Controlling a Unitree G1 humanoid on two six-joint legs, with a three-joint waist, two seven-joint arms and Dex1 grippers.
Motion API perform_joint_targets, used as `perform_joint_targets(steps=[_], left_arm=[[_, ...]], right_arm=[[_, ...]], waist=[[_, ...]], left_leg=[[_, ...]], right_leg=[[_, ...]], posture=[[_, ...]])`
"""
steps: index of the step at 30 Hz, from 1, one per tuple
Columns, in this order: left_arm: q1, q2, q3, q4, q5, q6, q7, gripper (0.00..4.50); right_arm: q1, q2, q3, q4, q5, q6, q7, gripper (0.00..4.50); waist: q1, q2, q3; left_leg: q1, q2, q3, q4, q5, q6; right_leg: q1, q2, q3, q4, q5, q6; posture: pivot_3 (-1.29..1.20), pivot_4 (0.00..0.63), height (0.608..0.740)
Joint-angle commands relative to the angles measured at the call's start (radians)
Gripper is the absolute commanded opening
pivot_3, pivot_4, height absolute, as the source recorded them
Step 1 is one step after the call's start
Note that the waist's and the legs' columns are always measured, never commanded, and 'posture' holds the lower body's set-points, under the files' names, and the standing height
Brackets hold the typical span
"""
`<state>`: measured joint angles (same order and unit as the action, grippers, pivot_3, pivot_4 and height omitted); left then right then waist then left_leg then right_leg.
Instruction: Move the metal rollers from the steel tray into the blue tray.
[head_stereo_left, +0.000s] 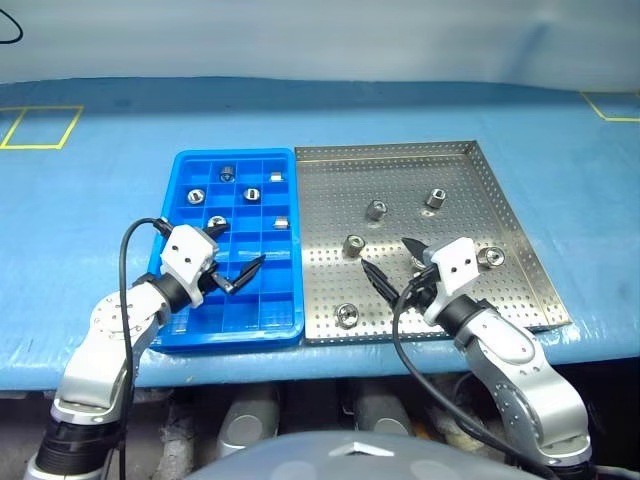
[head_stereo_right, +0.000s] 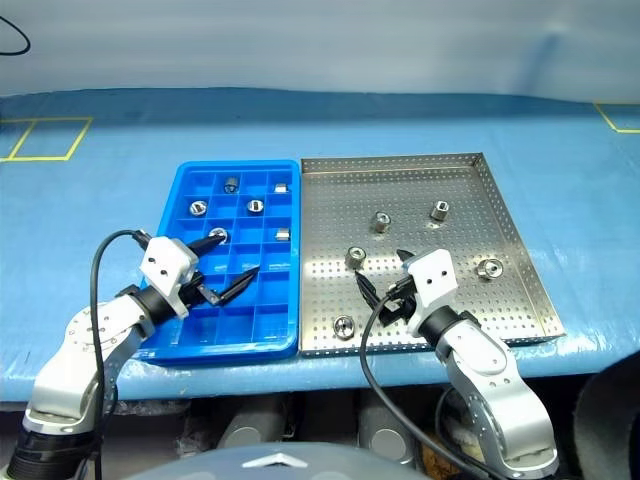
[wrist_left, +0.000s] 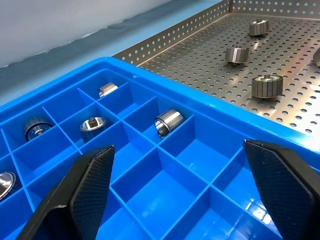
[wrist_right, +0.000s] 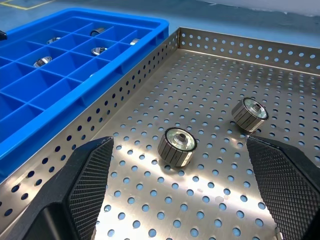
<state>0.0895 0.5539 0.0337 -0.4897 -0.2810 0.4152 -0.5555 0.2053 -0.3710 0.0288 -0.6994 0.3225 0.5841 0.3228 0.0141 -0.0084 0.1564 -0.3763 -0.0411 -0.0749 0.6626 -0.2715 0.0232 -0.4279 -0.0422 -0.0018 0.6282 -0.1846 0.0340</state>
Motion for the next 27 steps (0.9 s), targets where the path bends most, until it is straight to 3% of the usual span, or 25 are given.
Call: perform_joint_targets(steps=[1,20,23,27], left_arm=[[-0.007,0.006,0.025,-0.015,0.001,-0.006,0.002,4.50],[-0.017,0.012,0.024,-0.009,-0.009,-0.005,-0.020,4.50],[-0.090,0.039,0.018,0.003,-0.044,0.044,-0.060,4.50],[-0.322,0.067,-0.046,0.098,-0.075,0.105,-0.160,4.50]], right_arm=[[-0.010,0.004,-0.016,-0.025,0.007,-0.017,0.001,4.48],[-0.012,0.000,-0.014,-0.036,0.007,0.006,-0.007,4.48],[-0.022,0.016,-0.027,-0.049,0.022,0.066,-0.042,4.48],[-0.046,0.020,-0.030,-0.087,0.033,0.140,-0.070,4.48]], waist=[[0.000,0.000,0.000],[0.000,0.000,0.000],[0.001,0.000,0.000],[0.007,0.000,0.000]], left_leg=[[0.000,0.000,0.000,0.000,0.000,0.000],[0.000,0.000,0.000,0.000,0.000,0.000],[0.000,0.000,0.000,0.000,0.000,0.000],[0.000,-0.001,-0.001,0.002,0.001,0.000]], right_leg=[[0.000,0.000,0.000,0.000,0.000,0.000],[0.000,0.000,0.000,0.000,0.000,0.000],[0.000,0.000,0.000,0.000,0.000,0.000],[0.001,0.001,-0.001,0.001,0.000,0.000]], posture=[[0.04,0.150,0.740],[0.04,0.150,0.740],[0.03,0.150,0.740],[0.02,0.150,0.740]])
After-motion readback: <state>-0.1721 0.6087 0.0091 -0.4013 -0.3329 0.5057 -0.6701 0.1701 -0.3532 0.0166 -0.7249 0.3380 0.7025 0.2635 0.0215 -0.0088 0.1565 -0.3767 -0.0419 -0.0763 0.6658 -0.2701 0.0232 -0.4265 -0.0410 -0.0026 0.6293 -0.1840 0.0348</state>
